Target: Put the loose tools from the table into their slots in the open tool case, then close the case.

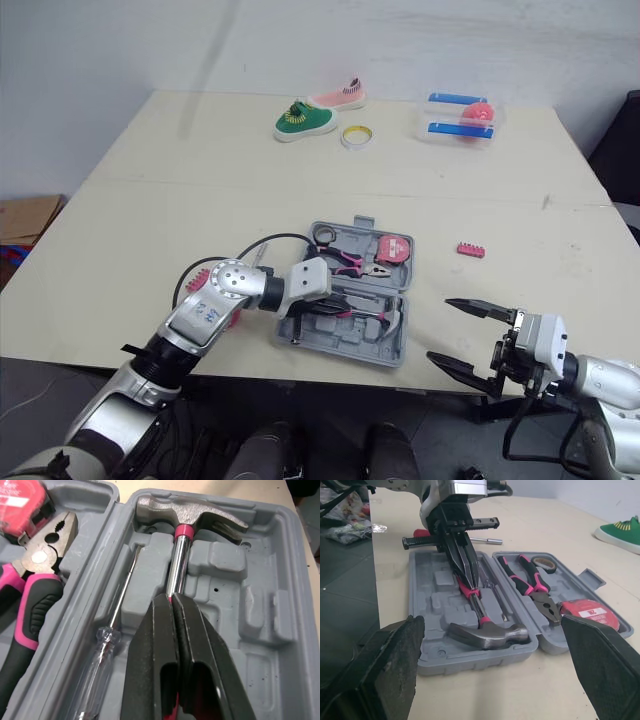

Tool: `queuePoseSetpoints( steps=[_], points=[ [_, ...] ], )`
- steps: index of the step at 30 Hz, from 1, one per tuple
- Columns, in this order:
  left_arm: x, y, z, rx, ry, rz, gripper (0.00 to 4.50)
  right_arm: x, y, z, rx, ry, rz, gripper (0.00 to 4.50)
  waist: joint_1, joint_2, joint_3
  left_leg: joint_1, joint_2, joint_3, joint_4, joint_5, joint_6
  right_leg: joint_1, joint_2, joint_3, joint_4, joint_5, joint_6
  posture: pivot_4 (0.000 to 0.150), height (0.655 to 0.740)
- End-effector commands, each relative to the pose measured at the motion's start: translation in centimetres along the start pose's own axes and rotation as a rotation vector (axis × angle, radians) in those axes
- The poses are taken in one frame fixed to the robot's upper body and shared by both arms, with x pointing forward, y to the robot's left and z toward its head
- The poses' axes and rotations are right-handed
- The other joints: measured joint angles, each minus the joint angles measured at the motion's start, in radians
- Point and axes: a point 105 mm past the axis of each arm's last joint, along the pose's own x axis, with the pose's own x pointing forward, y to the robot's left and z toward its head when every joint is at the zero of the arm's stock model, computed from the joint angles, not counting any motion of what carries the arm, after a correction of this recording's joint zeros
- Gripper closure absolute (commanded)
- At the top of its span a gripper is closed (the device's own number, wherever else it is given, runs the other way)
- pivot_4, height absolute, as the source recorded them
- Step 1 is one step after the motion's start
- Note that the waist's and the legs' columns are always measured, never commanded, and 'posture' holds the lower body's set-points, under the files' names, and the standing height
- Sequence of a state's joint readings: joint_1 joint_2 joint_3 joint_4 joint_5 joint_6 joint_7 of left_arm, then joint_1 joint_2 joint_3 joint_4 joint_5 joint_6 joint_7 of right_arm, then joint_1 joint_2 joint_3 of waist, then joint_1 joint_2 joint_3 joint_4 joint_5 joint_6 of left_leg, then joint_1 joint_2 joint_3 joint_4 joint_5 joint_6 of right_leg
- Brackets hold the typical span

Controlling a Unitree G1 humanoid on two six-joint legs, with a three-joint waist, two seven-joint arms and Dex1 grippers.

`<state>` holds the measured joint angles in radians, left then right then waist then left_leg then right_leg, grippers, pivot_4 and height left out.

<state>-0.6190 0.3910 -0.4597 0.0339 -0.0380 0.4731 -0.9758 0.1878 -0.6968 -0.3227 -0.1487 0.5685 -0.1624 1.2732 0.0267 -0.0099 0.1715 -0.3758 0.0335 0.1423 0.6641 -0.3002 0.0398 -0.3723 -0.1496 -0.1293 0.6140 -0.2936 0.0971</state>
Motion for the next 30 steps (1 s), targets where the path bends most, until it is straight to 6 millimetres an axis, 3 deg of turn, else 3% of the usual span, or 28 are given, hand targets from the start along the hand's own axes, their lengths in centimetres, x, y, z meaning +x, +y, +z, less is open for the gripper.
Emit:
queuePoseSetpoints(
  steps=[1, 8, 12, 16, 22, 26, 30],
  points=[
    [1.3, -2.4, -7.9, -0.206, 0.270, -0.043, 4.48, 0.0, -0.1, 0.3, -0.026, -0.013, -0.008, 0.00, -0.001, 0.002, -0.005, 0.003, 0.001, 0.000, -0.001, -0.001, 0.000, 0.004, 0.001, 0.000, -0.003, 0.000, 0.000, 0.150, 0.7400],
    [1.5, -3.3, -8.7, -0.149, 0.313, -0.082, 4.48, 0.5, -0.3, 0.0, -0.029, -0.019, -0.014, 0.00, -0.001, 0.006, -0.023, 0.009, 0.005, 0.000, -0.003, -0.004, -0.002, 0.010, 0.002, 0.000, -0.009, -0.001, -0.002, 0.150, 0.7400],
    [1.8, -0.9, -4.7, -0.084, 0.080, 0.023, 4.48, 0.6, -0.3, -0.1, -0.034, -0.019, -0.022, 0.00, 0.002, 0.009, -0.024, 0.008, 0.005, -0.001, -0.004, -0.004, -0.002, 0.010, 0.002, 0.000, -0.012, -0.003, -0.005, 0.150, 0.7400],
    [0.2, 0.0, -0.2, 0.034, -0.179, 0.043, 4.48, -0.1, -1.0, -0.2, -0.052, -0.004, -0.045, 0.00, 0.000, 0.010, -0.020, 0.005, 0.004, 0.000, -0.004, -0.004, -0.001, 0.007, 0.001, 0.000, -0.013, -0.004, -0.006, 0.150, 0.7400],
    [-6.8, 1.7, 4.5, 0.178, -0.542, 0.212, 4.48, -2.4, -2.7, -0.2, -0.107, 0.048, -0.088, 0.00, -0.006, 0.011, -0.006, -0.012, 0.004, 0.003, -0.003, 0.003, -0.002, -0.012, 0.002, 0.001, -0.008, 0.000, -0.001, 0.150, 0.7400],
    [-10.8, 1.8, 3.8, 0.185, -0.547, 0.293, 4.48, -3.9, -3.8, -0.2, -0.135, 0.077, -0.114, 0.00, -0.006, 0.011, -0.003, -0.014, 0.004, 0.005, -0.003, 0.003, -0.002, -0.015, 0.004, -0.002, -0.007, 0.000, -0.001, 0.150, 0.7400],
    [-16.5, 2.2, 0.7, 0.115, -0.458, 0.475, 2.76, -5.6, -5.3, -0.1, -0.169, 0.104, -0.163, 0.00, -0.020, 0.009, 0.004, -0.013, 0.003, 0.007, -0.002, 0.003, 0.001, -0.016, 0.004, -0.004, -0.006, 0.001, 0.002, 0.150, 0.7400]
  ],
)
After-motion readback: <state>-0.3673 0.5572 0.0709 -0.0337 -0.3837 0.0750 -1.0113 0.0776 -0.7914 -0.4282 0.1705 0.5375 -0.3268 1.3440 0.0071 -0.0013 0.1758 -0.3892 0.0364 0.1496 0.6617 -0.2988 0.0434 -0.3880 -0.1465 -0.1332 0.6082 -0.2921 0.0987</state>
